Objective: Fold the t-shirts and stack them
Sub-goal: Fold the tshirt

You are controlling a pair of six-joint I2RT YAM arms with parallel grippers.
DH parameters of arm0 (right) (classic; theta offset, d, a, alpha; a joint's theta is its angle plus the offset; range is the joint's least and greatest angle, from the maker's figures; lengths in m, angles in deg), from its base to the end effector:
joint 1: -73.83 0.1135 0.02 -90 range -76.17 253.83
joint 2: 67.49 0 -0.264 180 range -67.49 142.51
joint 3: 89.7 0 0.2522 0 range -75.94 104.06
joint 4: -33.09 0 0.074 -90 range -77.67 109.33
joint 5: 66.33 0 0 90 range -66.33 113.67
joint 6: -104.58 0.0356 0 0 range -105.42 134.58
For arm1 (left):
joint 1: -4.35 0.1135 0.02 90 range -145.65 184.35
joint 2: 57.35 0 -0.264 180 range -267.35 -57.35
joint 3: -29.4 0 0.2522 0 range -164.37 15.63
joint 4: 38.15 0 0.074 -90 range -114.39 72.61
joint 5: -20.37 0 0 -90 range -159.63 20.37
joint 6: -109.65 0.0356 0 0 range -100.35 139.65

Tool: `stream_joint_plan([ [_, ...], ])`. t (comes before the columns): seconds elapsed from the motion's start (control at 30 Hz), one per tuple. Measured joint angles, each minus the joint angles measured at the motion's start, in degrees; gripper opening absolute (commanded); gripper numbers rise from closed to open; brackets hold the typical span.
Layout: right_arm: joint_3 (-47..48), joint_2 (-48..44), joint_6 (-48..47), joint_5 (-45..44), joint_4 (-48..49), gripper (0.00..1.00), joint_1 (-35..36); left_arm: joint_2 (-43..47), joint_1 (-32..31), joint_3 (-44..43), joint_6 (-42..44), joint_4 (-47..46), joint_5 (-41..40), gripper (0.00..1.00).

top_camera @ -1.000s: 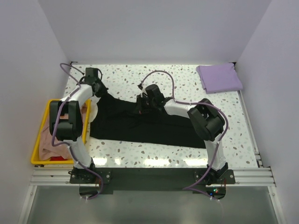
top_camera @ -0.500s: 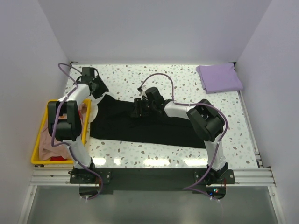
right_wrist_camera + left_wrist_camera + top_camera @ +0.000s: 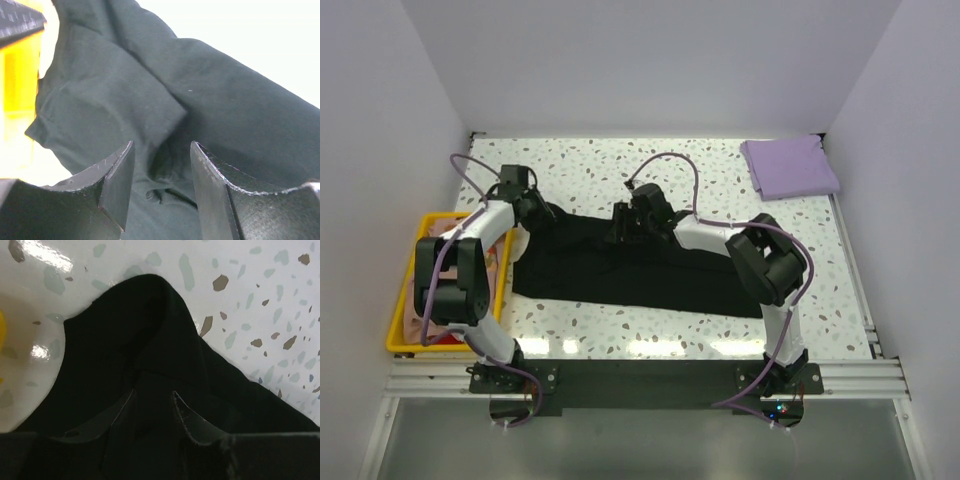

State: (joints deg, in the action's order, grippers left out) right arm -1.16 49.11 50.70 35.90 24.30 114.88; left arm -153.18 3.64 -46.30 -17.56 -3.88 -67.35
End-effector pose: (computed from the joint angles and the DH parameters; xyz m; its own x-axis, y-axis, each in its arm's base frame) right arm 0.3328 0.2998 0.1657 -0.8190 0.0507 -0.5715 -0.3551 0.7376 0.5743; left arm 0.3474 -0.0057 0.2002 -0.6690 -0.5960 -0.4441 -0.4634 0.8016 -0.3778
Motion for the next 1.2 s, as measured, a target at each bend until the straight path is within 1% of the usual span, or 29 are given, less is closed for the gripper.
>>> stream_joint_plan([
  [0.17,1.6,0.1,1.5,-2.2,-2.0,0.51,-0.6,-2.1,-1.3,0.3,0.0,-0.6,0.6,0.38],
  [0.4,5.6,1.8,4.0,-2.2,-2.3,0.51,-1.9,-5.4,-1.3,0.3,0.0,-1.2,1.0,0.43],
  [0.5,7.6,3.6,4.8,-2.2,-2.3,0.50,-2.1,-5.8,-1.3,0.3,-0.1,-1.7,1.2,0.44],
  [0.67,7.8,4.9,5.5,-2.2,-3.4,0.50,-2.2,-5.8,-1.3,0.3,-0.1,-2.6,1.6,0.42],
  [0.73,7.8,5.4,5.6,-2.2,-3.9,0.50,-2.2,-5.8,-1.3,0.3,-0.1,-3.0,1.7,0.40],
  [0.93,8.8,7.1,6.0,-2.1,-4.6,0.50,-2.2,-5.8,-1.3,0.3,-0.1,-3.3,2.1,0.30],
  [1.03,9.0,7.4,6.3,-1.9,-4.6,0.44,-2.2,-5.8,-1.3,0.3,-0.1,-3.3,2.3,0.23],
  [1.07,9.2,7.5,6.3,-1.8,-4.6,0.40,-2.2,-5.8,-1.3,0.3,-0.1,-3.4,2.4,0.19],
  [1.2,9.6,7.8,7.0,-0.9,-4.5,0.28,-2.2,-5.8,-1.3,0.3,-0.1,-3.5,2.9,0.10],
])
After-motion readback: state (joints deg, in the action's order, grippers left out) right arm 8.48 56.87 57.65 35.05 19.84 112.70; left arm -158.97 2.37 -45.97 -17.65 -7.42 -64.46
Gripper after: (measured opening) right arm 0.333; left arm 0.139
